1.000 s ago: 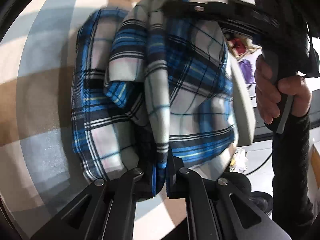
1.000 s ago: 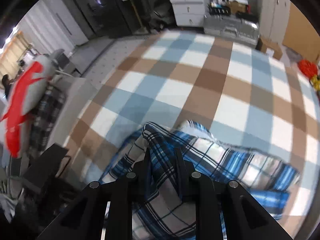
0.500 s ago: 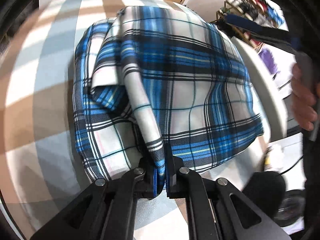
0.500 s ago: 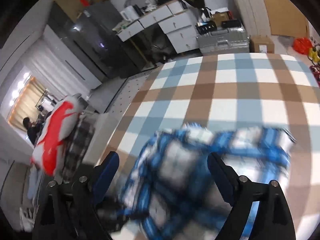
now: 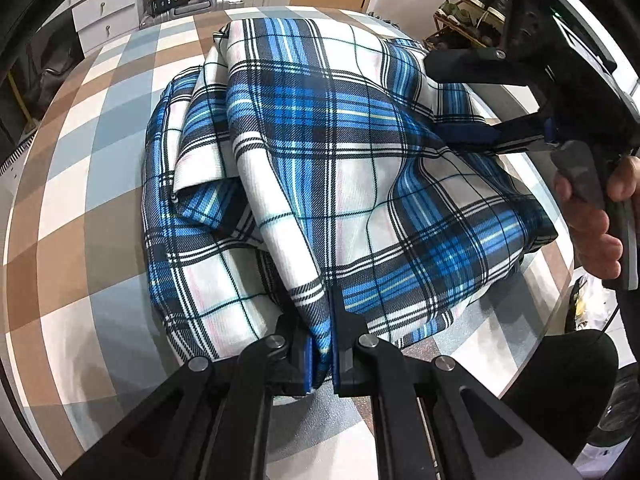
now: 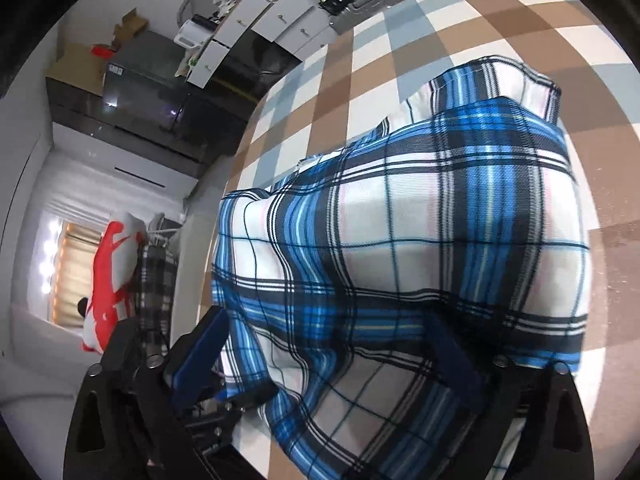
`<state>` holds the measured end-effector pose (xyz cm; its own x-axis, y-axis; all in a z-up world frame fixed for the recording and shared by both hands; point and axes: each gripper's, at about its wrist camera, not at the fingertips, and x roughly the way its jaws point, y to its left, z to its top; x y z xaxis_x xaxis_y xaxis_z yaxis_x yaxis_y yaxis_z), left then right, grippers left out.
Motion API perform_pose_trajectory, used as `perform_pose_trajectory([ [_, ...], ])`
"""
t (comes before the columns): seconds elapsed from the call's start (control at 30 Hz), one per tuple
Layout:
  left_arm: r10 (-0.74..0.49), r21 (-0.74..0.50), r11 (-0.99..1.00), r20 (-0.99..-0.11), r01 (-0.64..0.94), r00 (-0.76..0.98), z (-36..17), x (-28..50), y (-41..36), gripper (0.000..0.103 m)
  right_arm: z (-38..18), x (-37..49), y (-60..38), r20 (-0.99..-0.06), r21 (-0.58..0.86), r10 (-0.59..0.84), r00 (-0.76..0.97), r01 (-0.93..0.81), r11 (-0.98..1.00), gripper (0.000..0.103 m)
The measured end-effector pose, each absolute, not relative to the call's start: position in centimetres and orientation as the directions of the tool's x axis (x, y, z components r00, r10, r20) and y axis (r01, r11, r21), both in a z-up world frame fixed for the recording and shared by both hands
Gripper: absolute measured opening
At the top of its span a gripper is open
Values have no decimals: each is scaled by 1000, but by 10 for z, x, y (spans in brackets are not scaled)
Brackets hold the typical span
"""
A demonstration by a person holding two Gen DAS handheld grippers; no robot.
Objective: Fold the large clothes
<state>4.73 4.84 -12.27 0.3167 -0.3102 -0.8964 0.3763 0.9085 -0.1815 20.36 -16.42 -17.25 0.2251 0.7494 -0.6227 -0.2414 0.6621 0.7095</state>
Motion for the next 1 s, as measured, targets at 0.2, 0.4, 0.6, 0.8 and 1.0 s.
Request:
perform_pose_trajectory([
  [0.2, -313, -185, 906, -897, 380, 312, -118, 50, 54, 2, -138, 205, -152, -645, 676, 734, 213, -289, 678, 100],
  [0.4, -305, -173, 906, -900, 387, 312, -116, 52, 50, 2, -135, 237, -155, -670, 665, 701, 245, -221, 713, 99],
  [0.6, -330, -203, 899, -896, 387, 297, -115, 56, 53, 2, -156, 245, -114, -794, 495, 552, 255, -256, 830, 103],
  [0.8, -382, -247, 891, -861, 381, 336, -89, 57, 75, 2, -142, 210, -159, -579, 731, 769, 270, -245, 637, 102],
  [1.0, -454, -305, 884, -740, 353, 497, -29, 52, 101, 37, -154, 131, -203, -360, 859, 894, 267, -279, 429, 103],
])
